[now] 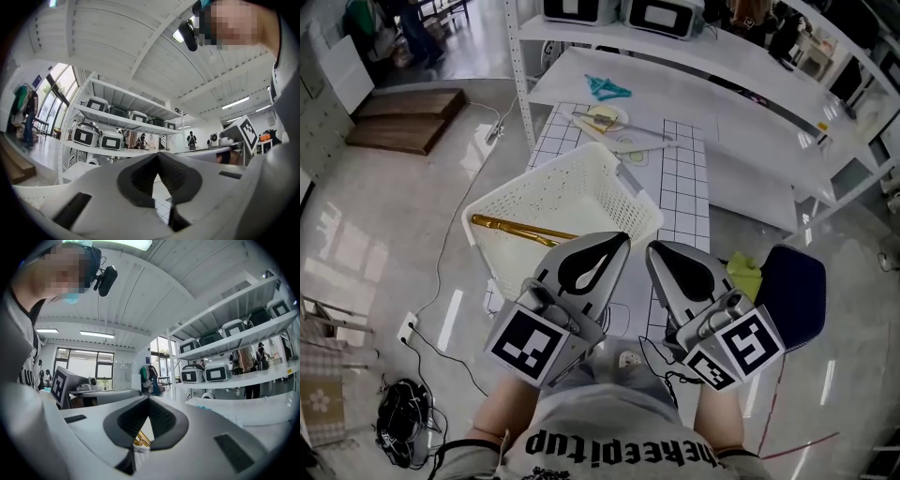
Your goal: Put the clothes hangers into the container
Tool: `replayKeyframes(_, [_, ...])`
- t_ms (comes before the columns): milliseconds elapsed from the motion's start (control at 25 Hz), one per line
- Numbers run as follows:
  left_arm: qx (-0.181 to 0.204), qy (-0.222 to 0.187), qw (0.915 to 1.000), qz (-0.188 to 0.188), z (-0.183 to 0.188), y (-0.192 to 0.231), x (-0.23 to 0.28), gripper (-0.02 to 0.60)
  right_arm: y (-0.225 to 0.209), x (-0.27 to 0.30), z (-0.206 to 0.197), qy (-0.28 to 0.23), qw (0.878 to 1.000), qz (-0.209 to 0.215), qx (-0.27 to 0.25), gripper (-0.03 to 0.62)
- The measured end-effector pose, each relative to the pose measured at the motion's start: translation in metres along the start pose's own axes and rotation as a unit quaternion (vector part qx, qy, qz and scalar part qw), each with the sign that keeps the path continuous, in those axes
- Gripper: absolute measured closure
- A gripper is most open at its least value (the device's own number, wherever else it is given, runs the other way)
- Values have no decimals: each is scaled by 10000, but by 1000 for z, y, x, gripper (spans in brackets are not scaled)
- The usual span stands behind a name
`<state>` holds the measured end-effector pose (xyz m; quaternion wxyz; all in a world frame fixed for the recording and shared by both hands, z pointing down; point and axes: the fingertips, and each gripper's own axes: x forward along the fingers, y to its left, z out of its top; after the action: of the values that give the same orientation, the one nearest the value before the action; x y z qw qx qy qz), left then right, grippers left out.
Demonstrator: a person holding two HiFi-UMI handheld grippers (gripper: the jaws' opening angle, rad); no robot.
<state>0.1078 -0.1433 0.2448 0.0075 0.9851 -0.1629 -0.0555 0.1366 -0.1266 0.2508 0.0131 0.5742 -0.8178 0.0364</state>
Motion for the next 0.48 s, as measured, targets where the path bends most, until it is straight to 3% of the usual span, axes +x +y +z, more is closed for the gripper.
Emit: replayKeyframes(480, [10,-52,9999,-136,3,-16,11,561,-8,-16,4,-39,9998,-156,-79,582])
